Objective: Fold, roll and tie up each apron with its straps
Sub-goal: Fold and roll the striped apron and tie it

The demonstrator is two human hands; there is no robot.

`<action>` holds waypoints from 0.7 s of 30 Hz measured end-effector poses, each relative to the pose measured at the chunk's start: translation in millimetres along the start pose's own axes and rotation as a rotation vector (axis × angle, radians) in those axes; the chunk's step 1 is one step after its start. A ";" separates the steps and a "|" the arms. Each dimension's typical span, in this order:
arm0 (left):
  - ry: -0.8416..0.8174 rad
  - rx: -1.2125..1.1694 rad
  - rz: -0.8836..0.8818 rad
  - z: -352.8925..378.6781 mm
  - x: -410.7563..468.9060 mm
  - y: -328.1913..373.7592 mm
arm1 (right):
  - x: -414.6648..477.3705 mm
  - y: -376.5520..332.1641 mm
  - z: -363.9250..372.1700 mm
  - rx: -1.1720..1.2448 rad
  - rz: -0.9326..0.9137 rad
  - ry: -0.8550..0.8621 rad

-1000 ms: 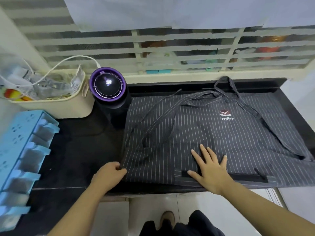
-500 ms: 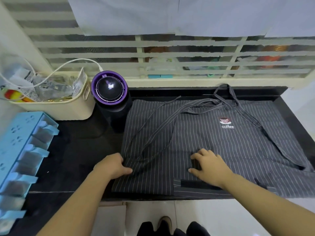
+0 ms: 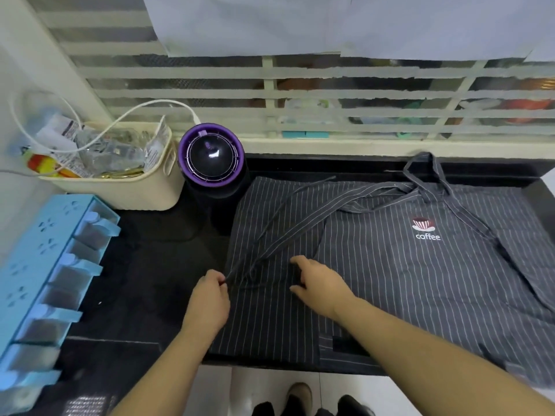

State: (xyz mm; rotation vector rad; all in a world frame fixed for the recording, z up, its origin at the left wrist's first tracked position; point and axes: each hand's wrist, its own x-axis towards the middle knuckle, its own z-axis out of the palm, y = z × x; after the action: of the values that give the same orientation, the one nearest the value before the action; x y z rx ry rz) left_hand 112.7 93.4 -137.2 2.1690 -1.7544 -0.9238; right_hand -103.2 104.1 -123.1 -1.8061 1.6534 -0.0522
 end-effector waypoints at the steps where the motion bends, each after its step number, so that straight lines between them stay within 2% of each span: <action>1: 0.001 0.040 0.000 1.7 0.0 0.8 | -0.2 0.4 1.7 -0.052 -0.031 0.007; 4: -0.067 0.148 -0.037 -0.6 3.7 3.2 | -6.2 3.3 8.8 -0.240 -0.167 -0.032; 6: -0.155 0.297 -0.069 -7.7 6.3 6.3 | -13.4 8.5 11.7 -0.276 -0.260 -0.082; 7: -0.201 0.399 -0.070 -12.3 8.8 9.2 | -14.9 11.0 9.9 -0.240 -0.283 -0.103; 9: -0.270 0.514 -0.052 -18.7 19.8 16.6 | -12.5 14.1 -0.6 -0.021 -0.241 -0.114; 10: -0.305 0.481 -0.062 -20.6 27.1 22.3 | -8.6 15.5 -7.8 0.103 -0.192 -0.104; 12: -0.351 0.250 -0.106 -20.7 41.1 36.0 | -0.1 17.0 -20.8 0.248 -0.108 -0.104; 16: -0.281 -0.251 -0.102 -19.9 56.4 70.8 | 10.7 18.5 -29.5 0.245 -0.066 -0.228; 18: -0.136 -0.346 0.059 -20.7 56.4 83.7 | 12.5 16.7 -34.1 0.335 -0.034 -0.283; 20: 0.068 -0.214 0.455 -19.0 51.2 86.2 | 12.8 10.0 -43.5 0.624 0.023 -0.261; 21: 0.113 -0.095 0.671 -16.2 47.5 82.2 | 13.4 5.3 -49.1 0.824 0.074 -0.215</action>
State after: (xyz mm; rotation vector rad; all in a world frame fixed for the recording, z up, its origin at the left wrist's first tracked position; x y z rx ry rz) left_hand 60.2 22.8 -97.8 1.3740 -2.1082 -0.6707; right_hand -127.7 70.5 -93.4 -1.0781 1.2691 -0.4251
